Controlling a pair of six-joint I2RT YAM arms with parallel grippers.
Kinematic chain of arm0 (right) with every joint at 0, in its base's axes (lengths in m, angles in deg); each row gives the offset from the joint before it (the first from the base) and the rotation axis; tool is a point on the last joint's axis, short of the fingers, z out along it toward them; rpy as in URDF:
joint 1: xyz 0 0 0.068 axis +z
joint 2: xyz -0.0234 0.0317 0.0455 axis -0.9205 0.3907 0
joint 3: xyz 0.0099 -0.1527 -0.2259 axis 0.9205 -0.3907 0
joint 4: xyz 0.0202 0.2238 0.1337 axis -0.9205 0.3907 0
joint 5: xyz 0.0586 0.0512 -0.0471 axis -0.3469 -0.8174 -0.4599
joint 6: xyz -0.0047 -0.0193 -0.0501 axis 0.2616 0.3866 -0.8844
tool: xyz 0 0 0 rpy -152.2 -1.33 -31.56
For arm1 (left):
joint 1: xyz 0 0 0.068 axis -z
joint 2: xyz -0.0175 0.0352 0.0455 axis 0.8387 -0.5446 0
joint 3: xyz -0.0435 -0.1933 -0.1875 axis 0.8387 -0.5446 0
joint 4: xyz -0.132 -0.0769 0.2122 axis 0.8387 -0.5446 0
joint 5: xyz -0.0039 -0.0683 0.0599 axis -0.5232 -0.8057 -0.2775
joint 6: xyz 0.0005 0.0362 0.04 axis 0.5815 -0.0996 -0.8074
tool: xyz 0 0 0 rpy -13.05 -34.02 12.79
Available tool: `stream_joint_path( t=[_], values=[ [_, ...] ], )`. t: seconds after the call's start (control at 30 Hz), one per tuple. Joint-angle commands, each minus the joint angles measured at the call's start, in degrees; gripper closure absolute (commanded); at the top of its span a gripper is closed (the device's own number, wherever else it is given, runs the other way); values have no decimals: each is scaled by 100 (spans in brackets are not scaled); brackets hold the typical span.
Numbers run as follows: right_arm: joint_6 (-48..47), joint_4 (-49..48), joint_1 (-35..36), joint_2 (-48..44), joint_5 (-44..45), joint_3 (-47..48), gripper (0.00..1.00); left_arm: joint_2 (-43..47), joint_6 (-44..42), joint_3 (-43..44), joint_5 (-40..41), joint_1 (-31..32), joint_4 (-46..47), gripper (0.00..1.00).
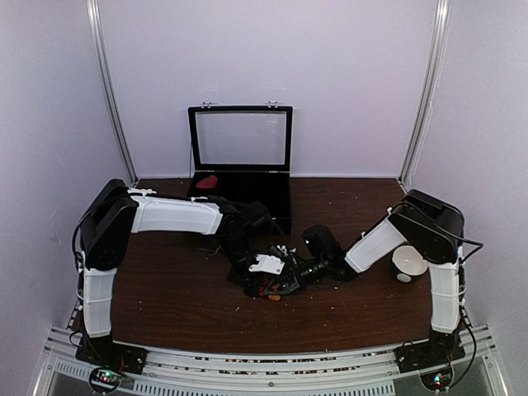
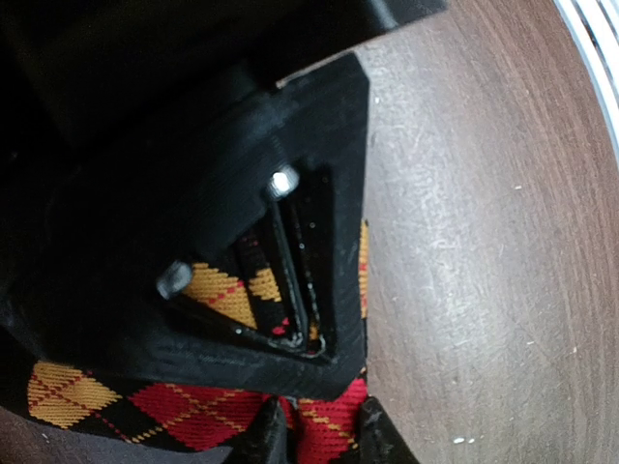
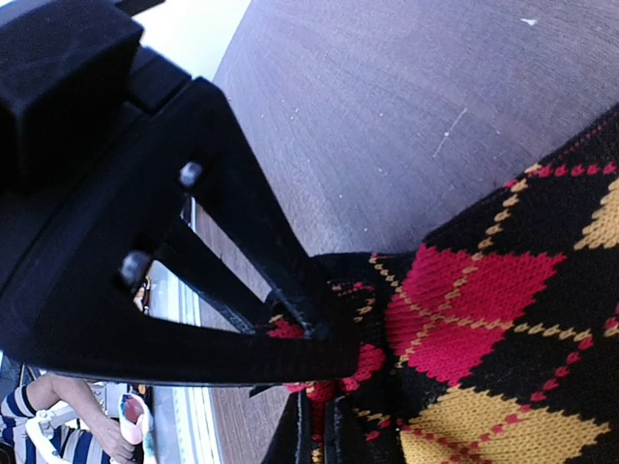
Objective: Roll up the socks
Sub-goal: Roll the sock at the center of the board.
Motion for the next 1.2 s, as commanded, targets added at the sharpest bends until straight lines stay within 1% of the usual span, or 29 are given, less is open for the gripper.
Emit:
stream_joint_path(
  t=[0.0, 0.1, 0.17, 0.27, 0.3, 0.37, 0.43, 0.5, 0.6, 0.7, 0.77, 0.8, 0.83, 0.87, 0.93, 1.03, 1.1, 1.17],
  values=[
    [16, 1595, -87, 515, 810, -392, 95, -206, 27, 141, 129, 33, -47, 83],
    [-11, 1523, -85, 338, 897, -453, 91, -272, 89, 260, 46, 29, -153, 100],
    [-46, 1327, -79, 92, 990, -616, 85, -365, 95, 424, -180, 13, -376, 100],
    [18, 636, -51, -417, 1311, -1085, 74, -635, 136, 776, -460, -63, -906, 100],
    [46, 413, -26, -574, 1376, -1253, 69, -720, 156, 886, -563, -107, -1080, 100],
    [-29, 241, 104, -878, 1545, -1505, 62, -840, 201, 996, -706, -197, -1291, 100],
    [-141, 288, 270, -1055, 1761, -1676, 61, -928, 245, 1039, -765, -265, -1420, 100],
    [22, 41, 391, -1150, 1906, -1921, 58, -1051, 283, 1059, -715, -280, -1530, 100],
    [325, -378, 535, -1391, 2142, -2312, 50, -1139, 389, 1154, -762, -308, -1678, 100],
    [535, -542, 647, -1731, 2358, -2672, 49, -1210, 400, 1320, -892, -338, -1924, 100],
    [750, -703, 660, -1924, 2411, -2933, 46, -1292, 438, 1415, -871, -345, -2082, 100],
    [871, -813, 668, -2016, 2427, -3083, 35, -1327, 471, 1480, -887, -361, -2163, 100],
    [977, -936, 668, -2110, 2442, -3232, 6, -1363, 499, 1533, -923, -385, -2227, 100],
    [1094, -1054, 686, -2205, 2460, -3361, 1, -1397, 501, 1581, -988, -411, -2314, 100],
    [1277, -1235, 762, -2391, 2567, -3579, 0, -1468, 512, 1689, -1115, -443, -2494, 100],
    [1234, -995, 938, -2746, 2908, -3644, 0, -1604, 566, 1808, -1303, -503, -2727, 100],
    [990, -534, 1126, -3152, 3360, -3601, 0, -1742, 615, 1957, -1471, -571, -2934, 100],
    [633, 430, 1305, -3756, 4238, -3393, 0, -1940, 690, 2221, -1778, -656, -3292, 100]
  ],
)
